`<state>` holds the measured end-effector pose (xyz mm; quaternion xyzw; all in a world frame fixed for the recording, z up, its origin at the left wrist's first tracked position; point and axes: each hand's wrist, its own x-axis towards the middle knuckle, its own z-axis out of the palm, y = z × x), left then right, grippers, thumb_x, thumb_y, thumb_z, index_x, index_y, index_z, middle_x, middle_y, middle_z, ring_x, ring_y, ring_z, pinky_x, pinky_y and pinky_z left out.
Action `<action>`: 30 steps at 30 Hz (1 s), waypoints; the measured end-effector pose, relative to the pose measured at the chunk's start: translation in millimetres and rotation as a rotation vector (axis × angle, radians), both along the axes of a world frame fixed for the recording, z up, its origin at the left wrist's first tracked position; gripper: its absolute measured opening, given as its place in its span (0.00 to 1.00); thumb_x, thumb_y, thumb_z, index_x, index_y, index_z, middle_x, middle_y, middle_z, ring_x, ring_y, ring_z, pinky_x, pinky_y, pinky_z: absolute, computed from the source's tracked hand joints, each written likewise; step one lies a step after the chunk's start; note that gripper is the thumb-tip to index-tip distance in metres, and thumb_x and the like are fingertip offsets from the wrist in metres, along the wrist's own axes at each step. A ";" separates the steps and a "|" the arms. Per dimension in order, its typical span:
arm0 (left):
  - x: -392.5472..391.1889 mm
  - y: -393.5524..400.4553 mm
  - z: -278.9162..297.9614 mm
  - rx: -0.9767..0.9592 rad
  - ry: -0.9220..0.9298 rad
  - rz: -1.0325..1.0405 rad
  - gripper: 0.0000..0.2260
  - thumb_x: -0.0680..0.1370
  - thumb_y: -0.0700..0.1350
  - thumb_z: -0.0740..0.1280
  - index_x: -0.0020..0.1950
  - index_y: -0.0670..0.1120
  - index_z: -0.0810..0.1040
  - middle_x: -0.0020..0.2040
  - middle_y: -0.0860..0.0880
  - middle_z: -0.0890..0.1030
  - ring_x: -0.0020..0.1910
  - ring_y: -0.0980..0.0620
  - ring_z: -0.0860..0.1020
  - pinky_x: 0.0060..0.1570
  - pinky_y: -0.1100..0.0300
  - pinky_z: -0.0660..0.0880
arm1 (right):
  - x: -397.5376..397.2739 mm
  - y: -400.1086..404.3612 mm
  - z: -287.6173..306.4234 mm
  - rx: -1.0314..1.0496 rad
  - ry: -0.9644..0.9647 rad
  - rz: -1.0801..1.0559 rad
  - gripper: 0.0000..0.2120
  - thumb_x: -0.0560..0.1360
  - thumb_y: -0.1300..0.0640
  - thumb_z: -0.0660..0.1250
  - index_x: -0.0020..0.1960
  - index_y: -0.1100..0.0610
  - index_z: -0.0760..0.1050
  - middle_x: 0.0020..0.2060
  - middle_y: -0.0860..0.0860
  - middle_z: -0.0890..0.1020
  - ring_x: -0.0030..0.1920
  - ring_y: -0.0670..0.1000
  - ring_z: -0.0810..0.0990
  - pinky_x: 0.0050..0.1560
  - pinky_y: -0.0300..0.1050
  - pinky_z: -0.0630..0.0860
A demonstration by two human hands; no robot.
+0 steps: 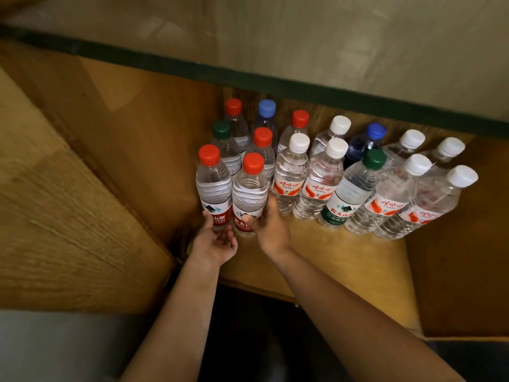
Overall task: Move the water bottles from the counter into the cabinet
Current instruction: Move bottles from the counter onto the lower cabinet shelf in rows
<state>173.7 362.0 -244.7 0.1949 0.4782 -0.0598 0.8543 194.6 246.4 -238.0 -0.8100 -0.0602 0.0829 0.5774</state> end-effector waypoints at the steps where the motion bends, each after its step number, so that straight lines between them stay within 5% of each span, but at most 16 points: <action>1: 0.5 0.5 -0.4 0.001 0.002 -0.002 0.23 0.74 0.62 0.63 0.43 0.41 0.71 0.40 0.48 0.73 0.37 0.55 0.70 0.37 0.63 0.66 | 0.7 0.7 -0.1 -0.010 -0.002 -0.001 0.31 0.72 0.60 0.69 0.71 0.51 0.60 0.60 0.43 0.73 0.60 0.40 0.67 0.58 0.33 0.62; 6: 2.6 2.1 -1.6 -0.004 0.010 -0.015 0.22 0.74 0.62 0.63 0.43 0.41 0.71 0.40 0.48 0.73 0.37 0.55 0.70 0.37 0.63 0.66 | 0.9 1.4 -1.8 -0.098 0.000 -0.014 0.31 0.73 0.58 0.68 0.71 0.50 0.56 0.62 0.47 0.74 0.58 0.41 0.67 0.55 0.34 0.62; 11: 2.9 2.3 -1.3 -0.014 0.006 -0.012 0.23 0.74 0.62 0.63 0.44 0.41 0.70 0.41 0.48 0.73 0.38 0.55 0.70 0.37 0.63 0.66 | 1.0 3.1 -2.8 -0.122 0.029 -0.018 0.26 0.75 0.58 0.66 0.67 0.55 0.57 0.63 0.53 0.75 0.63 0.53 0.73 0.55 0.38 0.66; 19: 4.4 0.9 -2.9 -0.008 0.013 0.026 0.22 0.73 0.61 0.65 0.42 0.41 0.70 0.40 0.49 0.72 0.38 0.55 0.71 0.37 0.64 0.66 | -1.1 1.9 1.9 -0.027 0.060 -0.023 0.27 0.74 0.59 0.67 0.68 0.54 0.58 0.62 0.51 0.75 0.59 0.45 0.72 0.56 0.39 0.66; 30: 0.3 -0.8 -3.7 0.014 -0.001 0.004 0.23 0.71 0.63 0.65 0.43 0.42 0.71 0.41 0.49 0.74 0.38 0.55 0.71 0.38 0.63 0.67 | -0.1 2.6 -3.5 -0.053 0.085 -0.047 0.25 0.75 0.58 0.66 0.67 0.53 0.58 0.61 0.51 0.77 0.60 0.51 0.76 0.56 0.43 0.71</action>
